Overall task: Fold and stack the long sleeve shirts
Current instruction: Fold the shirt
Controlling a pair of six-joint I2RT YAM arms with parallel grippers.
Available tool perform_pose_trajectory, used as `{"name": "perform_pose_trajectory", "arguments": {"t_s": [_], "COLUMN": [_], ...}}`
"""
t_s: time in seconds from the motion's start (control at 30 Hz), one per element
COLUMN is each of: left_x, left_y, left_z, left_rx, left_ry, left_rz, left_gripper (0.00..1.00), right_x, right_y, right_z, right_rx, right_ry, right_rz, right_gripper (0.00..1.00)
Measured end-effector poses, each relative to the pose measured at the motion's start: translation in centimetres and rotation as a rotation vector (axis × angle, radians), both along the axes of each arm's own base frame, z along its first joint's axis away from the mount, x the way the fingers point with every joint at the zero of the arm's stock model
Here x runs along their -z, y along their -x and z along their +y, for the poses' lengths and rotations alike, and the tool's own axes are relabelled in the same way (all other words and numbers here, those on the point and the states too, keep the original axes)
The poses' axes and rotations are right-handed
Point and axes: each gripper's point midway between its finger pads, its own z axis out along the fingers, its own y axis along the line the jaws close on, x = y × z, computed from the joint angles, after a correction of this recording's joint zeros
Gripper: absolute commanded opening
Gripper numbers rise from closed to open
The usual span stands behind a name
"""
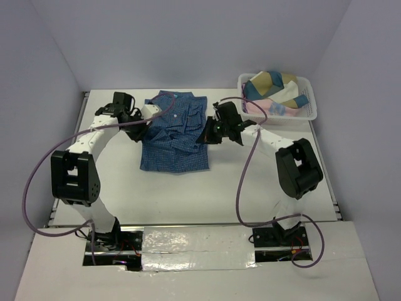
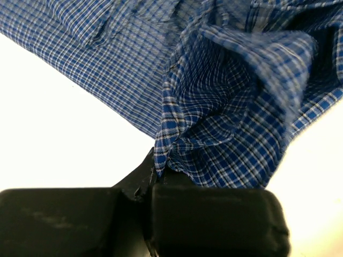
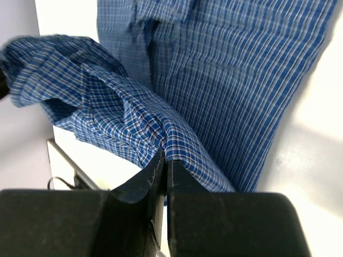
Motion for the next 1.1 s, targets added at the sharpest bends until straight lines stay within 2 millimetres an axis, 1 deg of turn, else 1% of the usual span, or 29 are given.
{"name": "perform_pose_trajectory", "arguments": {"t_s": [0.1,0.27,0.33,0.37,0.4,0.43,0.47,0.5,0.53,0.63,0.67,0.7,0.83,0.9,0.93,0.97,1.0,1.03,1.1], "left_x": [1.8,4.4,5.0,5.3,5.5,5.6,5.7,5.9,6.1,6.8,7.0,7.2,7.4,7.3,7.2,7.1,6.9,6.3,5.4], "left_y": [-1.1,-2.7,-3.2,-3.6,-4.0,-4.4,-4.8,-5.2,-5.5,-6.3,-6.4,-6.7,-7.4,-7.8,-8.0,-8.3,-8.5,-9.1,-10.1], "left_z": [0.8,1.6,1.7,1.7,1.8,1.8,1.8,1.8,1.8,1.8,1.7,1.7,1.5,1.4,1.4,1.3,1.3,1.3,1.3], "left_rx": [-0.036,-0.061,-0.065,-0.068,-0.071,-0.074,-0.076,-0.079,-0.084,-0.095,-0.095,-0.095,-0.091,-0.088,-0.087,-0.083,-0.085,-0.08,-0.091], "left_ry": [-0.003,-0.025,-0.03,-0.033,-0.037,-0.04,-0.041,-0.041,-0.039,-0.035,-0.034,-0.032,-0.022,-0.017,-0.016,-0.016,-0.013,-0.014,-0.011], "left_rz": [0.036,0.062,0.06,0.056,0.051,0.045,0.039,0.034,0.028,0.021,0.019,0.015,-0.005,-0.019,-0.026,-0.037,-0.043,-0.063,-0.088], "left_gripper": [0.0,0.0,0.02,0.05,0.07,0.12,0.13,0.14,0.17,0.19,0.19,0.2,0.24,0.27,0.55,0.59,0.74,0.74,0.74], "right_x": [0.9,2.6,3.1,3.4,3.7,3.8,4.1,4.3,4.5,4.9,4.9,4.8,4.1,3.3,3.0,2.6,2.2,1.8,0.9], "right_y": [-1.6,-3.5,-4.3,-4.6,-4.8,-5.1,-5.4,-5.8,-6.0,-7.2,-7.7,-8.1,-9.3,-10.2,-10.6,-11.0,-11.4,-11.8,-12.7], "right_z": [-0.1,-0.5,-0.7,-0.8,-0.9,-0.9,-1.0,-1.0,-1.0,-0.9,-0.8,-0.8,-1.0,-1.2,-1.3,-1.5,-1.6,-1.8,-2.2], "right_rx": [0.014,0.038,0.047,0.053,0.057,0.06,0.065,0.069,0.072,0.082,0.083,0.088,0.114,0.131,0.139,0.147,0.154,0.161,0.173], "right_ry": [0.005,0.019,0.023,0.025,0.027,0.027,0.027,0.027,0.028,0.033,0.035,0.036,0.056,0.063,0.067,0.073,0.079,0.086,0.104], "right_rz": [0.022,0.058,0.067,0.072,0.077,0.078,0.083,0.086,0.088,0.085,0.079,0.073,0.045,0.017,0.003,-0.01,-0.023,-0.04,-0.078], "right_gripper": [0.0,0.01,0.03,0.04,0.1,0.13,0.17,0.23,0.26,0.34,0.37,0.43,0.47,0.48,0.48,0.48,0.49,0.5,0.57]}}
